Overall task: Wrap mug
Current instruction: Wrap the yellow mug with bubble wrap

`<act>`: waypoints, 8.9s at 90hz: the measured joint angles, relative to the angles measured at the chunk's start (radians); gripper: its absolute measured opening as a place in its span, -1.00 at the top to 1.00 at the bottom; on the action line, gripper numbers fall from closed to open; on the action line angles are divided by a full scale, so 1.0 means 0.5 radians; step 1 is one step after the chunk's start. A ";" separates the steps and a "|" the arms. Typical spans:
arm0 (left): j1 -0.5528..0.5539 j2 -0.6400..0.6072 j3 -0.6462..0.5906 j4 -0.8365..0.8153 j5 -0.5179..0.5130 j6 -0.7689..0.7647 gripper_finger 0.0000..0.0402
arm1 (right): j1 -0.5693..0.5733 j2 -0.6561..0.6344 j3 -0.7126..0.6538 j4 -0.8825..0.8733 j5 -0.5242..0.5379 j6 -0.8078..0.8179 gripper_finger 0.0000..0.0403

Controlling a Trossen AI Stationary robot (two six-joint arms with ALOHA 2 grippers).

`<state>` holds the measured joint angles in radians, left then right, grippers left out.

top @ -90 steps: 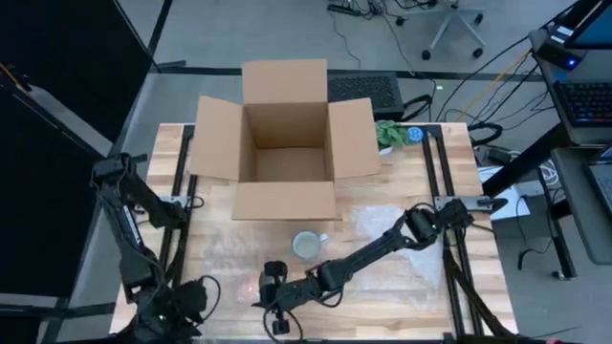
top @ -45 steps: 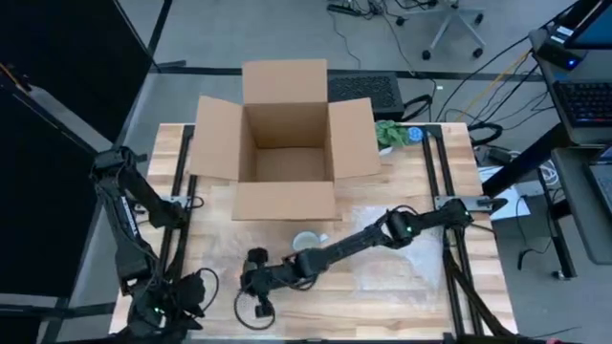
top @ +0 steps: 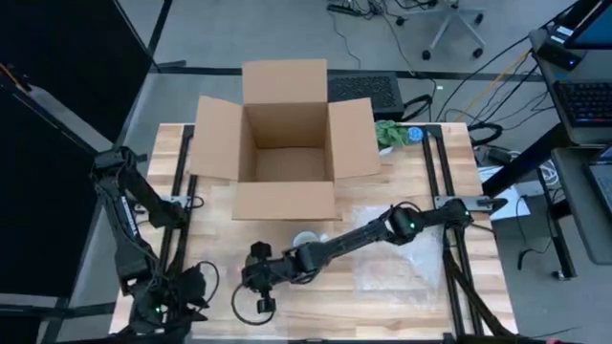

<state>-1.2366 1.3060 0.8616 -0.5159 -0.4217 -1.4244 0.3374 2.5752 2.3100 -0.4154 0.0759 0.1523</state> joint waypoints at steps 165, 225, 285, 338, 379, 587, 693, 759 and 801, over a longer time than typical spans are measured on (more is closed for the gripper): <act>0.518 0.849 -0.008 -0.548 0.075 -0.335 0.25 | 0.054 -0.244 -0.060 -0.426 -0.051 0.124 0.98; 0.792 0.854 -0.013 -0.921 -0.109 -0.417 0.25 | 0.017 -0.130 -0.058 -0.464 -0.049 0.150 0.98; 0.811 0.849 -0.012 -0.828 -0.194 -0.373 0.25 | -0.005 -0.127 -0.058 -0.421 -0.059 0.141 0.85; 0.787 0.845 -0.004 -0.825 -0.169 -0.372 0.25 | 0.006 -0.127 -0.058 -0.201 -0.046 -0.009 0.36; 0.785 0.845 -0.003 -0.827 -0.161 -0.364 0.25 | 0.037 -0.126 -0.058 -0.152 -0.053 -0.080 0.35; 0.787 0.846 -0.006 -0.841 -0.091 -0.278 0.25 | 0.005 -0.237 -0.056 -0.052 -0.152 0.023 -0.11; 0.784 0.846 -0.005 -0.838 -0.045 -0.221 0.25 | 0.213 0.006 -0.059 -0.686 0.036 0.372 -0.11; 0.633 0.130 0.301 -1.208 -0.118 0.053 0.25 | 0.165 0.010 -0.059 -0.718 0.055 0.388 -0.11; 0.482 -0.218 0.330 -0.595 -0.476 0.310 0.25 | 0.162 -0.027 -0.058 -0.731 0.054 0.353 -0.11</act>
<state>-0.9955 1.1970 1.0264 -0.8136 -0.6595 -1.2694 0.4183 2.5617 2.2810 -0.7807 0.1028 0.3290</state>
